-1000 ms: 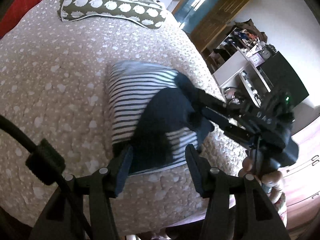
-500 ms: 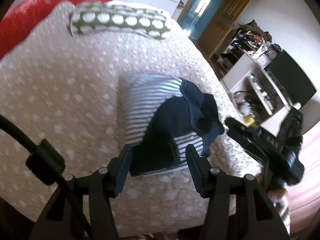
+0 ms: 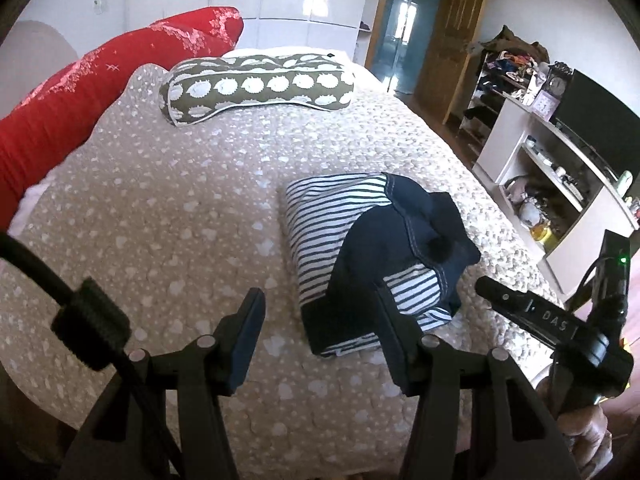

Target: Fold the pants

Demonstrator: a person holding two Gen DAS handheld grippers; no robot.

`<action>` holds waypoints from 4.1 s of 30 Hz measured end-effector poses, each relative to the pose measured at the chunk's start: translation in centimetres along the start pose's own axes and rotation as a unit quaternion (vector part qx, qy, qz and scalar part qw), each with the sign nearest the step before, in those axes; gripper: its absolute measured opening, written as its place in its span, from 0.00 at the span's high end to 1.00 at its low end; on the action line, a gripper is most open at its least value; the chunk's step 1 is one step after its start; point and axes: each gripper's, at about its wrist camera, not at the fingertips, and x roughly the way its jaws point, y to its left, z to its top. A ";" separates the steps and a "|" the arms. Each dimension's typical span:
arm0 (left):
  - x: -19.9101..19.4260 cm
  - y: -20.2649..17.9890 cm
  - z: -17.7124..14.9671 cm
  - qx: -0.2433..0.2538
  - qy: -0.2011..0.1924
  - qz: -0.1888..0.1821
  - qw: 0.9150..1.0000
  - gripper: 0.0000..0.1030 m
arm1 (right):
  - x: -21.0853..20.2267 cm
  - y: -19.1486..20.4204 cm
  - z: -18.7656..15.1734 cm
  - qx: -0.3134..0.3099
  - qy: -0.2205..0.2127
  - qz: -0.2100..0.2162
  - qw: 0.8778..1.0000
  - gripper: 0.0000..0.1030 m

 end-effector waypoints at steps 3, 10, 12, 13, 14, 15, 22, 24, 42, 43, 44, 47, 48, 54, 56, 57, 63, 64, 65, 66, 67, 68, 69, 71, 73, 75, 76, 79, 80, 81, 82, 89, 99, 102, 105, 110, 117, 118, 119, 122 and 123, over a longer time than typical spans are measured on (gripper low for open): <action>0.1 0.1 -0.1 -0.003 0.003 -0.008 1.000 0.47 | 0.3 0.7 -0.2 -0.007 0.004 -0.005 1.000 0.42; 0.6 0.5 -0.4 -0.011 0.019 -0.015 1.000 0.45 | 0.5 1.0 -0.8 -0.011 0.010 -0.014 1.000 0.41; 0.7 0.5 -0.5 -0.012 0.021 -0.014 1.000 0.45 | 0.6 1.0 -0.8 -0.009 0.010 -0.015 1.000 0.41; 0.8 0.5 -0.5 -0.012 0.022 -0.014 1.000 0.45 | 0.6 1.0 -0.8 -0.009 0.010 -0.015 1.000 0.41; 0.8 0.5 -0.5 -0.012 0.023 -0.014 1.000 0.45 | 0.6 0.9 -0.9 -0.008 0.010 -0.015 1.000 0.41; 0.9 0.5 -0.5 -0.012 0.024 -0.014 1.000 0.45 | 0.6 0.8 -0.9 -0.009 0.011 -0.016 1.000 0.41; 2.0 1.9 -0.5 -0.045 0.043 -0.042 0.997 0.44 | 0.9 0.8 -0.9 -0.005 0.008 -0.006 1.000 0.37; 2.3 3.0 -0.4 -0.070 0.047 -0.052 0.995 0.44 | 0.9 0.6 -0.8 -0.001 0.005 0.004 1.000 0.36; 10.8 7.1 2.7 -0.194 0.131 -0.212 0.949 0.44 | 4.7 0.3 3.0 0.043 0.053 0.124 0.990 0.25; 11.1 7.0 2.9 -0.194 0.133 -0.219 0.947 0.44 | 4.9 0.4 3.2 0.042 0.055 0.129 0.989 0.25; 11.3 7.0 3.1 -0.193 0.133 -0.223 0.946 0.43 | 5.1 0.5 3.4 0.044 0.060 0.138 0.988 0.25; 11.5 6.8 3.5 -0.194 0.133 -0.234 0.943 0.39 | 5.3 -0.2 3.5 0.077 0.068 0.183 0.978 0.25; 11.6 7.0 3.5 -0.196 0.133 -0.236 0.942 0.39 | 5.2 -0.7 3.4 0.093 0.067 0.199 0.973 0.25; 12.8 7.3 3.4 -0.216 0.145 -0.253 0.932 0.35 | 4.6 -2.3 3.4 0.125 0.060 0.198 0.970 0.25; 13.2 6.9 3.7 -0.217 0.146 -0.268 0.927 0.33 | 5.5 -1.7 3.8 0.114 0.067 0.188 0.973 0.25; 13.5 6.6 3.8 -0.215 0.149 -0.273 0.926 0.33 | 5.9 -1.3 4.0 0.106 0.070 0.183 0.975 0.25; 13.3 4.3 4.1 -0.176 0.153 -0.288 0.929 0.56 | 9.1 1.9 4.5 0.051 0.094 0.160 0.981 0.49; 13.1 4.3 4.3 -0.172 0.151 -0.289 0.929 0.59 | 9.6 2.1 4.4 0.055 0.104 0.164 0.979 0.52; 12.8 4.4 4.4 -0.175 0.149 -0.293 0.928 0.61 | 9.6 2.3 4.4 0.055 0.103 0.162 0.980 0.56; 12.6 4.6 4.8 -0.179 0.147 -0.296 0.927 0.62 | 9.5 2.6 4.6 0.052 0.104 0.166 0.979 0.57; 12.3 4.9 5.1 -0.183 0.143 -0.299 0.925 0.62 | 9.3 3.0 4.6 0.046 0.105 0.170 0.979 0.58; 12.0 5.3 5.5 -0.185 0.138 -0.298 0.926 0.62 | 9.1 3.9 4.9 0.034 0.106 0.174 0.978 0.59; 11.7 5.6 6.0 -0.186 0.132 -0.295 0.928 0.62 | 8.9 4.6 5.1 0.023 0.106 0.176 0.978 0.59; 11.3 6.5 7.4 -0.186 0.119 -0.289 0.932 0.62 | 8.9 6.5 5.8 0.002 0.107 0.180 0.978 0.59; 11.0 7.4 9.1 -0.183 0.108 -0.276 0.937 0.62 | 9.3 8.3 6.8 -0.012 0.105 0.180 0.978 0.59; 11.0 8.4 11.0 -0.176 0.099 -0.261 0.944 0.62 | 10.1 10.3 8.0 -0.027 0.104 0.180 0.978 0.59; 11.3 8.9 12.0 -0.172 0.095 -0.250 0.948 0.62 | 10.6 11.4 8.7 -0.035 0.102 0.179 0.978 0.59; 12.8 10.6 14.1 -0.163 0.089 -0.213 0.959 0.61 | 13.0 14.0 10.3 -0.056 0.104 0.169 0.978 0.59; 13.7 11.2 14.6 -0.167 0.091 -0.201 0.961 0.61 | 14.2 14.8 10.7 -0.060 0.108 0.163 0.979 0.59; 14.6 11.9 14.9 -0.175 0.095 -0.193 0.961 0.61 | 15.1 15.2 10.8 -0.062 0.111 0.158 0.979 0.59; 15.7 12.7 15.1 -0.184 0.100 -0.185 0.960 0.60 | 16.3 15.7 11.0 -0.064 0.114 0.151 0.980 0.59; 18.1 16.5 14.3 -0.228 0.112 -0.195 0.947 0.58 | 21.0 16.3 11.6 -0.063 0.120 0.094 0.986 0.47; 11.7 15.6 12.6 -0.228 0.051 -0.211 0.949 0.58 | 13.9 17.6 14.3 -0.094 0.033 0.120 0.988 0.46; 11.9 14.0 11.2 -0.221 0.059 -0.211 0.950 0.58 | 15.9 19.4 13.6 -0.100 0.074 0.150 0.981 0.46; 12.8 13.7 10.0 -0.224 0.067 -0.187 0.954 0.58 | 18.8 19.6 12.6 -0.098 0.104 0.134 0.981 0.46; 12.0 17.2 9.1 -0.273 0.046 -0.166 0.946 0.58 | 22.9 18.1 11.6 -0.047 0.150 0.136 0.978 0.46; 8.9 14.5 10.8 -0.211 0.009 -0.167 0.963 0.57 | 19.7 18.9 11.4 -0.086 0.109 0.135 0.981 0.46; 9.2 13.7 10.8 -0.199 0.011 -0.161 0.967 0.57 | 18.8 18.9 11.2 -0.097 0.096 0.124 0.983 0.46; 9.5 13.2 10.8 -0.193 0.015 -0.156 0.969 0.57 | 17.5 18.9 10.7 -0.118 0.077 0.097 0.985 0.46; 11.5 12.4 9.8 -0.190 0.041 -0.143 0.970 0.57 | 15.7 18.3 8.8 -0.152 0.047 0.045 0.986 0.46; 12.4 12.2 9.3 -0.188 0.055 -0.135 0.971 0.57 | 15.6 17.8 8.1 -0.155 0.047 0.037 0.986 0.46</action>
